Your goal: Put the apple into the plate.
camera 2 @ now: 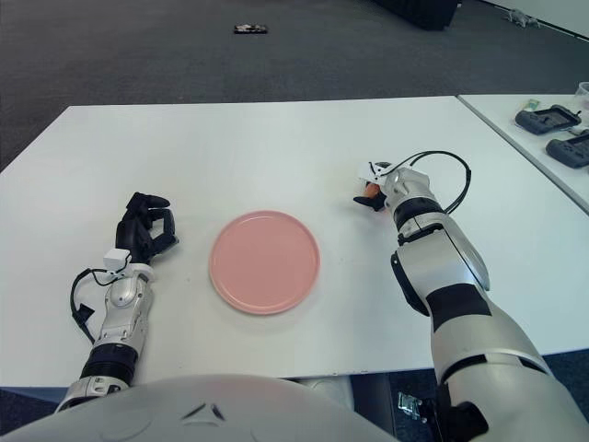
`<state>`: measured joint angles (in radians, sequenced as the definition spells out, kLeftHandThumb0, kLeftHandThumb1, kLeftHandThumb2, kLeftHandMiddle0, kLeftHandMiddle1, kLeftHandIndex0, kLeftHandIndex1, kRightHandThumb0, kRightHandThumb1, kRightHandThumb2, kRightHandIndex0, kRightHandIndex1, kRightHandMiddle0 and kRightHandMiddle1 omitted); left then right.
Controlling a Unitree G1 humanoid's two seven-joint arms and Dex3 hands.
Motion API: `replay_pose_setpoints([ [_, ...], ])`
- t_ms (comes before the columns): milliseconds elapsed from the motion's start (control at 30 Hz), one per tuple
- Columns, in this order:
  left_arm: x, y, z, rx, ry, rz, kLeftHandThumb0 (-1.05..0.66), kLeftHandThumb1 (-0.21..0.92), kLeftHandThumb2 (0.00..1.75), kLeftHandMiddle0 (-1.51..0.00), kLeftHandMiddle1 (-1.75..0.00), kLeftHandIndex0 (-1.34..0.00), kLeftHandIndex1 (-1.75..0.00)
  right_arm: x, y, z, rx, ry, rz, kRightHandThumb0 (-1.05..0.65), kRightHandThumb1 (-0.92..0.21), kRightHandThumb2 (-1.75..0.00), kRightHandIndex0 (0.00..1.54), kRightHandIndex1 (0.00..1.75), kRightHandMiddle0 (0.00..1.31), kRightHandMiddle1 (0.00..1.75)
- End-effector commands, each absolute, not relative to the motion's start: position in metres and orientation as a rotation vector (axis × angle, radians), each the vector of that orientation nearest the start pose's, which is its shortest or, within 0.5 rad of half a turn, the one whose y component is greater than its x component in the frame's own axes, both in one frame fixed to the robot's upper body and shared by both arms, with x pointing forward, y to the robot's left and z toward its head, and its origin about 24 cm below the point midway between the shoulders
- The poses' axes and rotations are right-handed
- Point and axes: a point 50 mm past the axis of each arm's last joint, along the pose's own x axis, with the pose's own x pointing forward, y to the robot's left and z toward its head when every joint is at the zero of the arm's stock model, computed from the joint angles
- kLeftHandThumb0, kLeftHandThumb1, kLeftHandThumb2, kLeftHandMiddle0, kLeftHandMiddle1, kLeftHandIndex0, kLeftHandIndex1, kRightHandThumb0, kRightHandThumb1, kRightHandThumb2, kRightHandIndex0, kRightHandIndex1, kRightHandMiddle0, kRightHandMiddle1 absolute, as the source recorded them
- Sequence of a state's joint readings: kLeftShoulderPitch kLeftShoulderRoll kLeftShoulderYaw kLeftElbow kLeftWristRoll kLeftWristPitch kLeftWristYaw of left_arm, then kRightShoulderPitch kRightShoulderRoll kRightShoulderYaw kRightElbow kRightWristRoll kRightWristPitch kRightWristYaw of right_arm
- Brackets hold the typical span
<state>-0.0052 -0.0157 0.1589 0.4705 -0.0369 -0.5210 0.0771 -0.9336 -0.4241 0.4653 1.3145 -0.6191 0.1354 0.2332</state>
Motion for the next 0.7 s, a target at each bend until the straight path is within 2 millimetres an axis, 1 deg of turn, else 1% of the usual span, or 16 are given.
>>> replay_pose_setpoints([
  [0,0.215,0.188,-0.035,-0.056,0.043,0.26,-0.41,0.53,1.06,-0.8,-1.75,-0.44,-1.75,0.368,-0.251,0.048,-1.363,0.713,0.229,-0.48,-0.33,-1.28,0.19,1.35,0.59,1.73],
  [67,0.216,0.188,-0.035,-0.059,0.043,0.258,-0.41,0.53,1.06,-0.81,-1.75,-0.44,-1.75,0.369,-0.251,0.049,-1.372,0.709,0.222,-0.48,-0.33,-1.28,0.19,1.35,0.6,1.73],
  [100,0.216,0.189,-0.035,-0.061,0.043,0.257,-0.41,0.53,1.06,-0.81,-1.75,-0.44,-1.75,0.369,-0.251,0.049,-1.377,0.706,0.216,-0.48,-0.33,-1.28,0.21,1.38,0.61,1.73],
  [133,0.216,0.189,-0.035,-0.063,0.043,0.256,-0.41,0.53,1.06,-0.81,-1.75,-0.44,-1.75,0.369,-0.251,0.05,-1.381,0.704,0.212,-0.48,-0.33,-1.28,0.26,1.48,0.61,1.73],
  [167,0.216,0.189,-0.035,-0.062,0.044,0.256,-0.41,0.53,1.06,-0.81,-1.75,-0.44,-1.75,0.369,-0.253,0.051,-1.388,0.704,0.211,-0.48,-0.33,-1.29,0.28,1.52,0.6,1.73],
  [200,0.216,0.189,-0.035,-0.061,0.044,0.256,-0.41,0.53,1.06,-0.81,-1.75,-0.44,-1.75,0.369,-0.254,0.052,-1.392,0.704,0.212,-0.48,-0.32,-1.28,0.49,1.6,0.61,1.72],
  [233,0.216,0.189,-0.034,-0.059,0.044,0.257,-0.41,0.53,1.06,-0.81,-1.75,-0.44,-1.75,0.37,-0.254,0.053,-1.4,0.701,0.213,-0.48,-0.32,-1.28,0.56,1.63,0.62,1.71],
  [267,0.216,0.189,-0.034,-0.057,0.045,0.259,-0.41,0.53,1.06,-0.81,-1.75,-0.44,-1.75,0.37,-0.254,0.054,-1.405,0.699,0.214,-0.48,-0.32,-1.28,0.74,1.67,0.62,1.71],
  [300,0.216,0.189,-0.034,-0.055,0.046,0.26,-0.41,0.53,1.06,-0.81,-1.75,-0.44,-1.75,0.37,-0.254,0.054,-1.408,0.696,0.212,-0.48,-0.32,-1.28,0.86,1.7,0.63,1.71],
  [400,0.217,0.189,-0.034,-0.052,0.049,0.264,-0.41,0.53,1.06,-0.81,-1.75,-0.45,-1.75,0.371,-0.254,0.055,-1.409,0.688,0.202,-0.48,-0.31,-1.29,1.03,1.73,0.63,1.7],
  [433,0.217,0.189,-0.034,-0.053,0.05,0.266,-0.41,0.53,1.06,-0.81,-1.75,-0.45,-1.75,0.372,-0.254,0.057,-1.408,0.674,0.187,-0.48,-0.31,-1.29,1.05,1.73,0.63,1.7],
  [500,0.217,0.189,-0.034,-0.054,0.049,0.266,-0.41,0.53,1.07,-0.8,-1.75,-0.45,-1.75,0.373,-0.255,0.06,-1.406,0.647,0.159,-0.48,-0.32,-1.29,1.15,1.74,0.61,1.73],
  [667,0.216,0.189,-0.033,-0.06,0.041,0.259,-0.42,0.52,1.07,-0.81,-1.75,-0.45,-1.75,0.376,-0.255,0.066,-1.382,0.58,0.073,-0.47,-0.33,-1.29,1.21,1.75,0.59,1.74],
])
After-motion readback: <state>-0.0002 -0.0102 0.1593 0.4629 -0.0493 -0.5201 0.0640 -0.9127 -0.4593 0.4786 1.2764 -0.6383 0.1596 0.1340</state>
